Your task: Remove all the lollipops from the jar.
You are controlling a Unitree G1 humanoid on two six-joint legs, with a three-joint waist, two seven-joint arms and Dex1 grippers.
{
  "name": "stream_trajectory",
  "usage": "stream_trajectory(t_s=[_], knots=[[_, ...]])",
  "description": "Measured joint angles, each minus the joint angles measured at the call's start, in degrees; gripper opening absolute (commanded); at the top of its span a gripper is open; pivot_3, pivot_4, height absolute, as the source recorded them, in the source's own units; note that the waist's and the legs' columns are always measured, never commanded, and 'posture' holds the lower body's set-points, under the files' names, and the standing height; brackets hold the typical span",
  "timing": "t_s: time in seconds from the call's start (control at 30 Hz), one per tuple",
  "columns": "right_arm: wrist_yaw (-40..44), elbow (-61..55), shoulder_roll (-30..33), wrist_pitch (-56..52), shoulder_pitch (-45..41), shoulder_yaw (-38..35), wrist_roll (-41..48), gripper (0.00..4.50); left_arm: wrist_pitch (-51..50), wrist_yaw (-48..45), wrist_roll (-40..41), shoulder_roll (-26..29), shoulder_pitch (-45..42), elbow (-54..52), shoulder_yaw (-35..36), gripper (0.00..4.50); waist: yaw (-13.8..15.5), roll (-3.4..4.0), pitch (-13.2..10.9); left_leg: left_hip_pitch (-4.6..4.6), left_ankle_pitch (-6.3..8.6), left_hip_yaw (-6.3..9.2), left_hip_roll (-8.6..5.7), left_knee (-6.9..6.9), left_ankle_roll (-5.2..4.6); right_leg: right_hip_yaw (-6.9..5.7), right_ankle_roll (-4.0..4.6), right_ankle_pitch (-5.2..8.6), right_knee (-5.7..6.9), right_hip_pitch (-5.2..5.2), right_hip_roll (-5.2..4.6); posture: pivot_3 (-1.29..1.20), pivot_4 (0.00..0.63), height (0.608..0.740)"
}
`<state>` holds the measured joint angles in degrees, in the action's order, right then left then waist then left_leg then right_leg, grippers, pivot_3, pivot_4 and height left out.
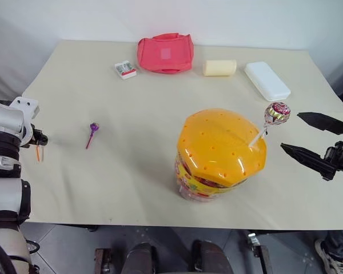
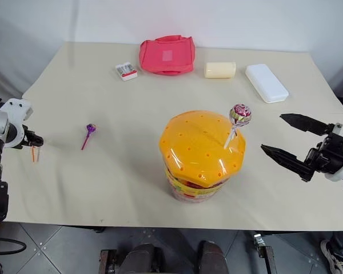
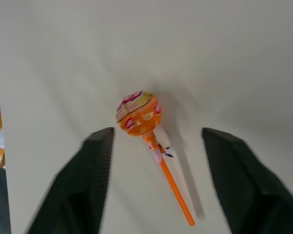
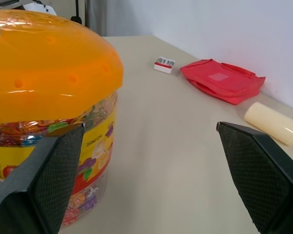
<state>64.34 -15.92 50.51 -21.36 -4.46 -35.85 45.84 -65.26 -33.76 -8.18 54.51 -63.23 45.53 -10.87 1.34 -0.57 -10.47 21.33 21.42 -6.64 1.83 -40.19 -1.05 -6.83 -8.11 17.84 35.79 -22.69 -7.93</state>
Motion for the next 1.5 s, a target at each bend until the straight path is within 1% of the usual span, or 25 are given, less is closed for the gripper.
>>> stream_trajectory(t_s=[0.03, 0.07, 0.17, 0.27, 0.33, 0.4, 0.43, 0.5, 0.57, 0.63, 0.7, 0.77, 0.9, 1.0, 1.03, 1.1, 1.13, 1.43, 1.47, 1.5], knots=[[0.13, 0.37, 0.29, 0.01, -0.26, 0.01, -0.11, 4.5, -0.78, -0.23, 0.08, 0.1, -0.25, -0.97, 0.53, 4.24, 0.01, 0.0, 0.0, 0.0, 0.0, 0.0, 0.0, 0.0, 0.0, 0.0, 0.0, 0.0, 0.01, 0.0, 0.0, 0.0, 0.15, 0.74], [0.24, 0.7, 0.49, 0.01, -0.49, 0.01, -0.28, 4.5, -1.96, -0.69, 0.48, 0.11, -0.71, -2.62, 1.05, 4.48, 0.07, -0.01, -0.01, 0.0, 0.0, 0.01, 0.0, -0.01, 0.0, 0.0, 0.0, 0.0, 0.02, 0.0, 0.0, 0.0, 0.15, 0.74], [0.4, 0.94, 0.96, 0.0, -1.03, 0.01, -0.57, 4.5, -3.93, -4.12, 3.17, 0.11, -2.82, -10.78, 2.34, 4.48, 0.26, -0.04, -0.02, 0.02, 0.0, 0.04, -0.01, -0.05, 0.0, -0.01, 0.0, 0.0, 0.05, 0.0, -0.04, 0.0, 0.15, 0.74], [0.44, 0.88, 1.37, -0.27, -0.71, -0.23, -0.56, 4.5, -0.95, -9.46, 8.34, -0.25, -2.88, -20.61, 5.71, 4.48, 0.1, -0.04, -0.01, 0.01, 0.0, 0.04, -0.01, -0.05, 0.0, -0.01, 0.0, 0.0, 0.06, 0.0, -0.06, 0.0, 0.15, 0.74], [0.37, 0.34, 1.54, -1.09, 0.41, -0.86, -0.2, 4.5, 3.98, -13.82, 13.46, -1.75, -0.04, -28.4, 9.38, 4.48, 0.03, 0.01, 0.01, -0.03, 0.0, 0.03, 0.0, -0.06, 0.0, 0.0, 0.0, 0.0, 0.11, 0.0, -0.08, 0.0, 0.15, 0.74], [-0.3, -1.18, 1.57, -2.81, 2.32, -1.62, 0.79, 4.5, 10.05, -18.31, 18.77, -3.96, 4.92, -34.37, 13.27, 4.48, 0.0, 0.05, 0.04, -0.05, 0.0, 0.02, 0.01, -0.06, 0.0, 0.01, 0.01, 0.0, 0.13, 0.0, -0.09, 0.0, 0.15, 0.74], [-1.08, -3.13, 1.57, -4.43, 3.91, -2.66, 1.84, 4.5, 13.93, -21.63, 22.77, -6.14, 8.43, -36.85, 15.47, 4.48, 0.0, 0.08, 0.05, -0.04, 0.0, 0.02, 0.01, -0.09, 0.0, -0.01, 0.02, 0.01, 0.14, 0.0, -0.08, 0.0, 0.15, 0.74], [-2.3, -5.75, 1.55, -6.21, 5.28, -4.08, 3.83, 4.5, 17.7, -25.7, 26.94, -8.47, 11.56, -38.65, 17.61, 4.48, -0.08, 0.07, 0.05, -0.03, 0.0, 0.0, 0.02, -0.12, 0.0, 0.0, 0.02, 0.01, 0.16, -0.01, -0.07, 0.0, 0.15, 0.74], [-5.01, -9.97, 1.43, -8.76, 6.04, -5.29, 7.68, 4.5, 23.8, -32.26, 32.73, -11.05, 14.78, -40.58, 20.04, 4.48, -0.1, 0.07, 0.05, -0.02, 0.0, 0.0, 0.02, -0.15, 0.0, 0.0, 0.02, 0.01, 0.16, -0.01, -0.07, 0.0, 0.15, 0.74], [-8.09, -13.89, 1.3, -10.57, 5.96, -5.31, 11.24, 4.5, 30.12, -39.67, 37.07, -12.66, 16.23, -40.69, 21.64, 4.48, -0.01, 0.07, 0.05, -0.02, 0.0, 0.01, 0.02, -0.21, 0.0, 0.0, 0.02, 0.01, 0.17, 0.0, -0.07, 0.0, 0.15, 0.74], [-11.78, -17.65, 0.9, -12.1, 5.58, -4.67, 14.36, 4.5, 34.93, -46.65, 39.96, -12.81, 17.83, -40.47, 22.28, 4.48, -0.01, 0.08, 0.05, -0.03, 0.0, 0.0, 0.02, -0.23, 0.0, 0.01, 0.02, 0.01, 0.17, 0.01, -0.08, 0.0, 0.15, 0.74], [-15.05, -20.36, 0.69, -12.86, 4.2, -2.52, 16.77, 4.5, 38.12, -51.33, 40.49, -12.44, 19.7, -39.8, 22.02, 4.48, -0.03, 0.07, 0.05, -0.03, 0.0, 0.0, 0.01, -0.23, 0.0, 0.01, 0.02, 0.01, 0.17, 0.01, -0.08, 0.0, 0.15, 0.74], [-19.17, -22.58, 0.63, -13.45, 0.16, 2.56, 18.91, 4.5, 43.16, -52.31, 40.91, -11.43, 22.28, -36.93, 20.49, 4.48, 0.21, 0.07, 0.05, 0.0, 0.01, 0.07, -0.01, -0.27, -0.02, 0.0, 0.01, 0.01, 0.16, 0.04, -0.09, 0.0, 0.15, 0.74], [-21.08, -22.25, 0.63, -13.58, -3.64, 7.0, 18.7, 4.5, 45.16, -52.31, 43.29, -10.45, 23.24, -36.18, 18.88, 4.48, 0.18, 0.06, 0.05, 0.03, 0.03, 0.11, -0.02, -0.33, -0.05, -0.02, 0.02, 0.01, 0.17, 0.05, -0.12, 0.0, 0.15, 0.74], [-21.7, -21.74, 0.59, -13.58, -5.82, 8.79, 18.44, 4.32, 45.6, -52.32, 43.93, -10.52, 23.51, -36.07, 18.66, 4.5, 0.04, 0.06, 0.05, 0.03, 0.03, 0.09, -0.02, -0.33, -0.05, -0.02, 0.02, 0.01, 0.16, 0.05, -0.12, 0.0, 0.15, 0.74], [-23.12, -21.04, 0.59, -13.85, -8.22, 10.16, 18.45, 3.93, 46.11, -52.31, 44.42, -10.62, 23.71, -36.13, 18.53, 4.5, 0.02, 0.06, 0.05, 0.03, 0.03, 0.1, 0.0, -0.33, -0.05, -0.04, 0.02, 0.01, 0.16, 0.04, -0.11, 0.0, 0.15, 0.74], [-24.13, -20.22, 0.6, -14.16, -9.16, 10.6, 18.57, 3.64, 46.37, -52.31, 44.86, -10.62, 23.85, -36.21, 18.55, 4.5, 0.04, 0.06, 0.05, 0.03, 0.03, 0.11, -0.01, -0.33, -0.05, -0.05, 0.02, 0.01, 0.16, 0.04, -0.12, 0.0, 0.15, 0.74], [-22.23, -18.38, 2.22, -15.05, -12.2, 10.67, 18.9, 0.5, 46.86, -52.31, 47.24, -10.55, 25.54, -36.4, 18.94, 4.5, 0.04, 0.06, 0.05, 0.04, 0.04, 0.1, -0.01, -0.34, -0.06, -0.04, 0.02, 0.01, 0.16, 0.04, -0.12, 0.0, 0.15, 0.74], [-22.14, -18.37, 2.42, -15.05, -12.48, 10.67, 19.0, 0.2, 46.92, -52.31, 47.4, -10.55, 25.53, -36.41, 18.95, 4.5, 0.03, 0.06, 0.05, 0.04, 0.04, 0.1, -0.01, -0.34, -0.06, -0.04, 0.02, 0.01, 0.16, 0.04, -0.12, 0.0, 0.15, 0.74], [-22.04, -18.41, 2.79, -15.21, -12.75, 10.67, 19.6, 0.01, 46.97, -52.31, 47.72, -10.55, 25.51, -36.4, 19.03, 4.5, 0.02, 0.06, 0.05, 0.04, 0.04, 0.1, -0.01, -0.34, -0.06, -0.05, 0.02, 0.01, 0.16, 0.04, -0.12, 0.0, 0.15, 0.74]])
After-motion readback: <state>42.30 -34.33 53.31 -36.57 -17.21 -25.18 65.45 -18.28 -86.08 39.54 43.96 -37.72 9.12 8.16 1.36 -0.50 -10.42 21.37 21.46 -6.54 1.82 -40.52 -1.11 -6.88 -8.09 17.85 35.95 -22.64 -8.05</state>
